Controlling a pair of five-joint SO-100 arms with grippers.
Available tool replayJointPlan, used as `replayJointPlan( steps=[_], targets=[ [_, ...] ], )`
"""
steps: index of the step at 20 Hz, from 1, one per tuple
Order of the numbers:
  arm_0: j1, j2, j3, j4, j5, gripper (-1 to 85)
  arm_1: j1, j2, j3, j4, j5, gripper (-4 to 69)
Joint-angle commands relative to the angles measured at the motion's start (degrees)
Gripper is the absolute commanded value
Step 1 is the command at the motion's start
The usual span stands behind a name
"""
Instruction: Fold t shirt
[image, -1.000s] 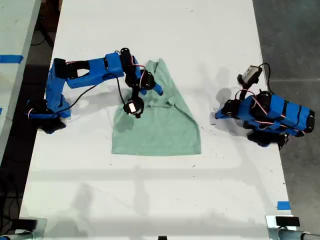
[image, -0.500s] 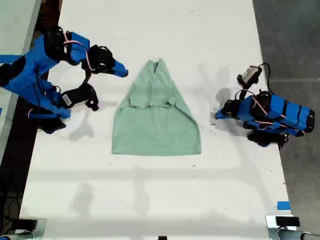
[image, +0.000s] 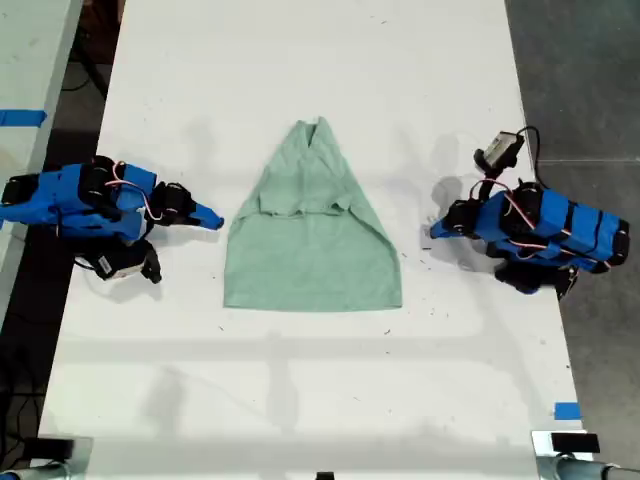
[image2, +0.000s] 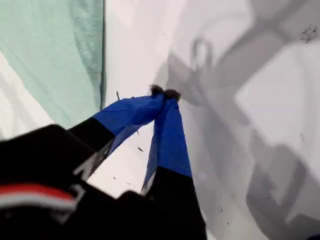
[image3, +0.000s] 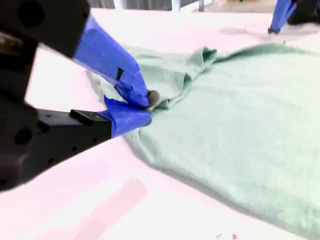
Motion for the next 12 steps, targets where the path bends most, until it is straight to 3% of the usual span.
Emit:
replayJointPlan(
  steps=[1, 12],
  targets=[
    [2.7, 3.9, 1.8, 1.0, -0.5, -0.1, 0.3, 0.4, 0.1, 0.4, 0.7, -1.5],
    [1.4, 3.9, 2.5, 1.3, -1.8, -0.1, 0.5, 0.4, 0.2, 0.4, 0.9, -1.5]
  ],
)
